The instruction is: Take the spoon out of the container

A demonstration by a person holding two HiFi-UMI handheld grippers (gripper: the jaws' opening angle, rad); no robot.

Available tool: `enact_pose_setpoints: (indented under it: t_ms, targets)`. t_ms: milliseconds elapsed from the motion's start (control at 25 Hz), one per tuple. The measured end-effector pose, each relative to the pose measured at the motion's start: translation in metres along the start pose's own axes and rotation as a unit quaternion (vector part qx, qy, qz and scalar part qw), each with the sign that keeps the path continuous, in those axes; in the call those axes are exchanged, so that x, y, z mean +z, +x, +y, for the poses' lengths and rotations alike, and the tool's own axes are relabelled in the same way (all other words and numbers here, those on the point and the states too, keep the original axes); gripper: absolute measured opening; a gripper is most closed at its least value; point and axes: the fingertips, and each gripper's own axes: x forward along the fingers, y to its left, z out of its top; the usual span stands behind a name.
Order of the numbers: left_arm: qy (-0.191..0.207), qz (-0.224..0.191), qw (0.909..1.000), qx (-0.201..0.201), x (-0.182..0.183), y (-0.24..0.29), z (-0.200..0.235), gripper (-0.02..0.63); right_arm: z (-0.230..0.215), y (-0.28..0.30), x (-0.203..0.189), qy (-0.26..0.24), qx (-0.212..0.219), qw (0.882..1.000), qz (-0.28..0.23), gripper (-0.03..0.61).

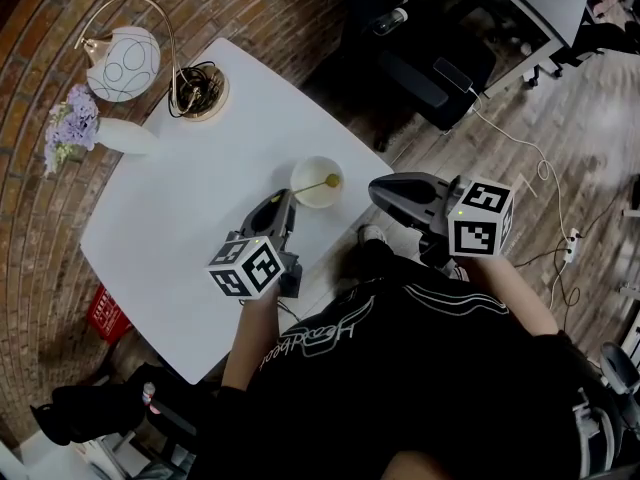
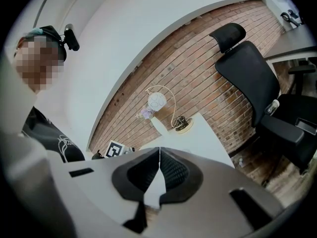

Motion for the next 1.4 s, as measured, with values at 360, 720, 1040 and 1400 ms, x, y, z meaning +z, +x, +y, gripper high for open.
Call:
enact_pose_setpoints:
  t_ms: [360, 720, 1040, 1400]
  targets:
    - [-0.001, -0.005, 1.0000, -0.001, -0.001, -0.002, -0.001, 0.009, 0.005, -0.002, -0.004, 0.000, -0.002, 1.000, -0.003, -0.003]
    - [0.030, -0.017, 0.9994, 0.000, 0.008, -0.013, -0.009, 0.008, 0.019, -0.005, -0.007, -0.028, -0.008, 1.000, -0.007, -0.003]
    - [0.056, -0.053, 0.9970, -0.009, 0.032, -0.047, -0.025, 0.008, 0.040, -0.011, -0.010, -0.035, -0.014, 0.999, -0.022, -0.003]
    - [0.081, -0.083, 0.9925, -0.041, 0.051, -0.107, -0.058, 0.008, 0.083, -0.015, -0.011, -0.056, -0.010, 0.997, -0.050, -0.003]
